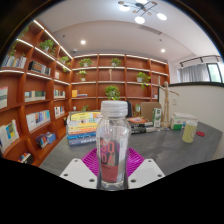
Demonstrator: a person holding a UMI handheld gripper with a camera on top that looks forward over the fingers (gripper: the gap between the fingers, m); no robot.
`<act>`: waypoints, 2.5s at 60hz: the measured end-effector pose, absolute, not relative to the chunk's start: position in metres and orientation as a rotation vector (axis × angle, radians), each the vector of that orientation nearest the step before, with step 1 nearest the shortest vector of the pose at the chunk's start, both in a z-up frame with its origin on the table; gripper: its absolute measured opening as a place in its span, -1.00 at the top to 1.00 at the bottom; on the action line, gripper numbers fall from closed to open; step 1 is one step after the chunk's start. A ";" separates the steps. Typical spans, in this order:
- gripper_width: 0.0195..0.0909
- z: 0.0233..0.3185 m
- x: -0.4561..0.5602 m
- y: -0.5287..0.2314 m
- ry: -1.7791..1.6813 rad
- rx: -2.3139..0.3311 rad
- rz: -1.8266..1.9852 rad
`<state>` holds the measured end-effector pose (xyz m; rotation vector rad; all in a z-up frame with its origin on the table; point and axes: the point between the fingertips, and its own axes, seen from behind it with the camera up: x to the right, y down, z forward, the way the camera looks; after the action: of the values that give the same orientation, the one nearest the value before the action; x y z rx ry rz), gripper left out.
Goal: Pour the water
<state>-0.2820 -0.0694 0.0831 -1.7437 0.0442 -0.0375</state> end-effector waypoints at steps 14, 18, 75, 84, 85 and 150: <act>0.62 0.084 -0.234 -0.070 0.097 -1.798 -0.056; 0.62 0.089 -0.210 -0.069 0.148 -1.794 -0.021; 0.57 0.182 0.054 0.065 1.433 -0.832 1.489; 0.56 0.177 0.061 0.069 1.483 -0.790 1.530; 0.56 0.177 0.060 0.069 1.478 -0.795 1.530; 0.51 0.098 0.344 0.053 0.493 -1.734 -0.484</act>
<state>0.3441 0.0531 0.0985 -1.7341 0.4933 -0.4842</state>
